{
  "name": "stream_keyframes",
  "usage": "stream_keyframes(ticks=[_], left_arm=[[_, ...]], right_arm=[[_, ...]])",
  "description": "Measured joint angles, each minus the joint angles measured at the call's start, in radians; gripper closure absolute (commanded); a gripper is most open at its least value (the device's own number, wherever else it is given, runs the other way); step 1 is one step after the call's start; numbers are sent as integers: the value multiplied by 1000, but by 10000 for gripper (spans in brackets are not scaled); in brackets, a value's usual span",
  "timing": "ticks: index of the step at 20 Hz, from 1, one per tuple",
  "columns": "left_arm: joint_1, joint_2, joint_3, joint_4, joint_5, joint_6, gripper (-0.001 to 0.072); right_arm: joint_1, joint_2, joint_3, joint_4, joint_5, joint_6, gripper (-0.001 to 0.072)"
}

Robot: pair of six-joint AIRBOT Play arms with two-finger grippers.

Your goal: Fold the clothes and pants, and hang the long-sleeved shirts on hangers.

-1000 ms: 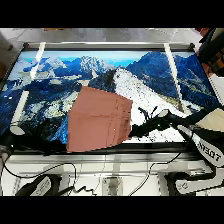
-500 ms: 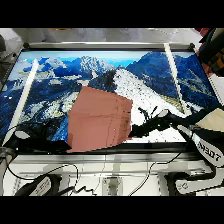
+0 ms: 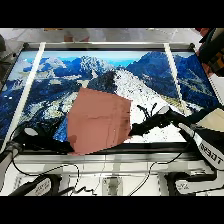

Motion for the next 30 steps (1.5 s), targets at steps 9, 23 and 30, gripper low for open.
stream_keyframes(ticks=[9,23,30], left_arm=[[-7,128,511,-167,-359,24,694],[47,761,861,-189,43,-40,694],[7,592,572,-284,122,-53,694]], right_arm=[[1,432,156,4,41,14,693],[2,919,296,246,-37,449,694],[108,814,148,57,-307,659,693]])
